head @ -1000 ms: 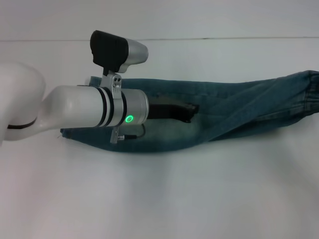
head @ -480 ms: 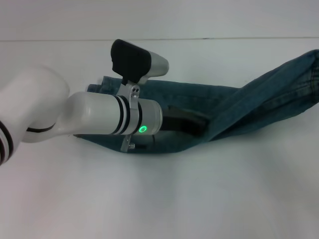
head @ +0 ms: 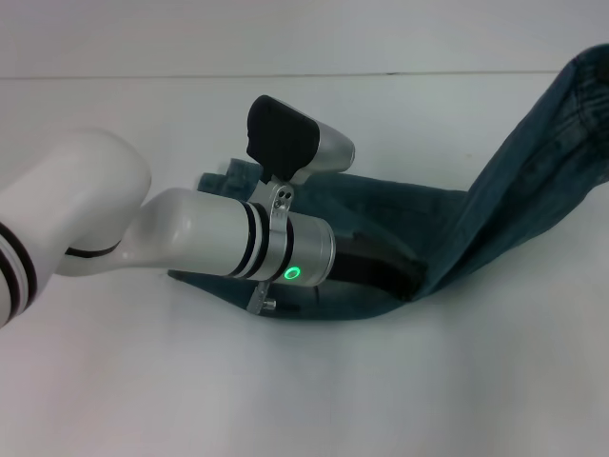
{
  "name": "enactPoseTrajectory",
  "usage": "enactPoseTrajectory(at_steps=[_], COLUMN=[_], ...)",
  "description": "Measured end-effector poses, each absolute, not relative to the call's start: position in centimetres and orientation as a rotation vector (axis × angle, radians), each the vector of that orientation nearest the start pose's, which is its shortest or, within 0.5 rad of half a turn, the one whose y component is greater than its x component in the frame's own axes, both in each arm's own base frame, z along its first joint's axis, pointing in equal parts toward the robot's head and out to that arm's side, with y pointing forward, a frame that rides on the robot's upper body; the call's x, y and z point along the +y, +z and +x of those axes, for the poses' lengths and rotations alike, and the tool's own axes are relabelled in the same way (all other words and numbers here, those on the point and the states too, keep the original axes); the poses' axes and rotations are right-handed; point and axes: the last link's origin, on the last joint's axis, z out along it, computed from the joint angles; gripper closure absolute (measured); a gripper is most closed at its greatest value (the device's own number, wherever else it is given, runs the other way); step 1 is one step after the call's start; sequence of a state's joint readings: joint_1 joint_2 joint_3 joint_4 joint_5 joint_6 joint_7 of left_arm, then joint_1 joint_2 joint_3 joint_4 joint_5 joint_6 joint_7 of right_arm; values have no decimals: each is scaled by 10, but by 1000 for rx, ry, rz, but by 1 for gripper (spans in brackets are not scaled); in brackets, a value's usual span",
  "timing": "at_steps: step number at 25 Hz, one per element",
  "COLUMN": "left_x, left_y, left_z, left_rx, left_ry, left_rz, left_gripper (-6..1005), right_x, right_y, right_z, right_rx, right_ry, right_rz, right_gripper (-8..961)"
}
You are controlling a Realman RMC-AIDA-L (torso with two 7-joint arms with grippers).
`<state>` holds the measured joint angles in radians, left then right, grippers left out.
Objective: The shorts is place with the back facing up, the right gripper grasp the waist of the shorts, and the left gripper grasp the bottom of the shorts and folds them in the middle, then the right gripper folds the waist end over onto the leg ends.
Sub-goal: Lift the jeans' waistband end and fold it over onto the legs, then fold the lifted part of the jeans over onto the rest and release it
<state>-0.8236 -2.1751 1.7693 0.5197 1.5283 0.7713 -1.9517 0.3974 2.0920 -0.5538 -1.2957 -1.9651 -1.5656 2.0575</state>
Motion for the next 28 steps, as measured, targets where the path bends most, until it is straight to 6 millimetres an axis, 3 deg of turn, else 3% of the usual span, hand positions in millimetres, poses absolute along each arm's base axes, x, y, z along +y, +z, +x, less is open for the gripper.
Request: enactPoseTrajectory(at_steps=[9, 17, 24, 28], left_x=[344, 345, 379, 392], left_y=[-166, -156, -105, -63], left_z=[-137, -143, -188, -222], left_rx=[-932, -992, -1120, -1126], left_ry=[-315, -436, -661, -770], left_rz=[-2906, -2856, -2480, -2232], left_gripper=[999, 998, 892, 756], right_x=[352, 364, 371, 373], right_y=[136, 116, 95, 77], right_z=[224, 193, 172, 160], right_rx=[899, 841, 824, 819], right_ry=[712, 691, 664, 640], right_rz=[-2306, -2433, -2522, -2595], right_gripper=[897, 896, 896, 896])
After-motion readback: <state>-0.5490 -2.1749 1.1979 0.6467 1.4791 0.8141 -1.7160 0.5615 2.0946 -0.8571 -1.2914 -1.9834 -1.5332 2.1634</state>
